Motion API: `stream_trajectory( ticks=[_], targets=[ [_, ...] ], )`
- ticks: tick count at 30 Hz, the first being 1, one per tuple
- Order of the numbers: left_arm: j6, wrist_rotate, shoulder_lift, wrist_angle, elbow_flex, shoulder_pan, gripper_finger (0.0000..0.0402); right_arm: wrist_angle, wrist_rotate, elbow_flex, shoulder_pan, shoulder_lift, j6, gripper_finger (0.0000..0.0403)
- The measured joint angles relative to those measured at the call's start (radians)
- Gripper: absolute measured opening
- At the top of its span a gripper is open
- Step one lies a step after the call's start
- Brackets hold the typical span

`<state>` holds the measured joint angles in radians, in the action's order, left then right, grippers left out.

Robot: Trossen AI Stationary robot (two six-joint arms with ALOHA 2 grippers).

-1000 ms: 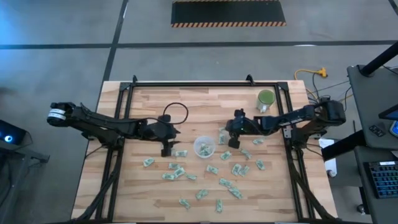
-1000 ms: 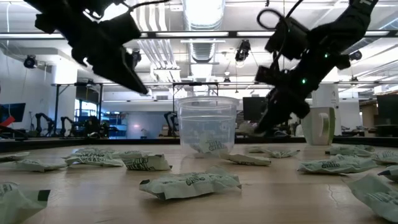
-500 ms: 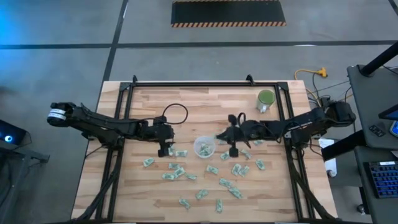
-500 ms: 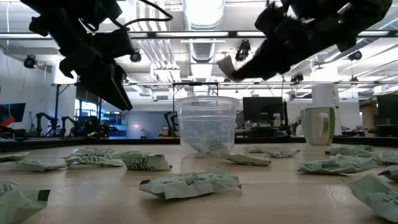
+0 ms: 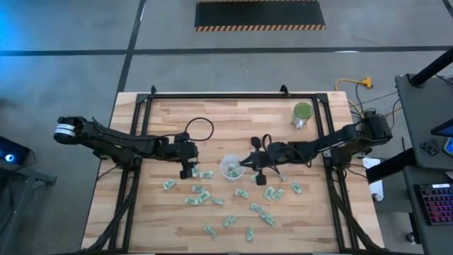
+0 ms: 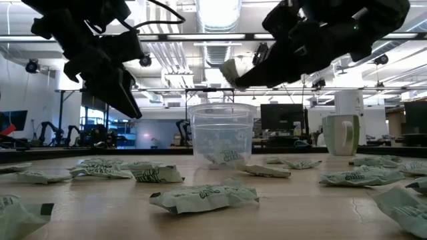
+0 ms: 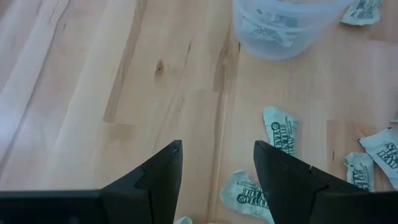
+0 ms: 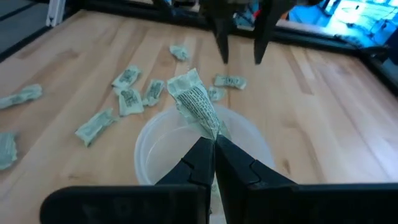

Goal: Pick and place Stevia / Truvia into bins
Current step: Put the light green stevia packet into the transparent container

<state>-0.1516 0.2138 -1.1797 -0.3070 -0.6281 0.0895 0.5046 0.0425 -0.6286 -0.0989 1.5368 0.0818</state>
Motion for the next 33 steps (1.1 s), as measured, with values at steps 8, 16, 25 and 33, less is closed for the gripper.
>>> stream_trajectory(
  ticks=[8,16,25,33],
  targets=[
    [-0.003,-0.008,0.000,-0.010,0.000,0.000,0.0183,-0.038,0.001,-0.074,0.000,0.091,0.034,0.0057],
    [-0.004,-0.053,0.000,-0.008,0.001,0.001,0.0183,-0.107,0.002,-0.104,-0.003,0.066,0.063,0.0126],
    [0.027,-0.308,-0.131,0.285,0.077,0.006,0.0183,-0.284,0.010,-0.103,-0.018,-0.039,0.068,0.0143],
    [0.054,-0.312,-0.282,0.298,0.035,0.005,0.0183,-0.513,0.073,-0.098,-0.021,-0.158,-0.008,0.0127]
  ],
)
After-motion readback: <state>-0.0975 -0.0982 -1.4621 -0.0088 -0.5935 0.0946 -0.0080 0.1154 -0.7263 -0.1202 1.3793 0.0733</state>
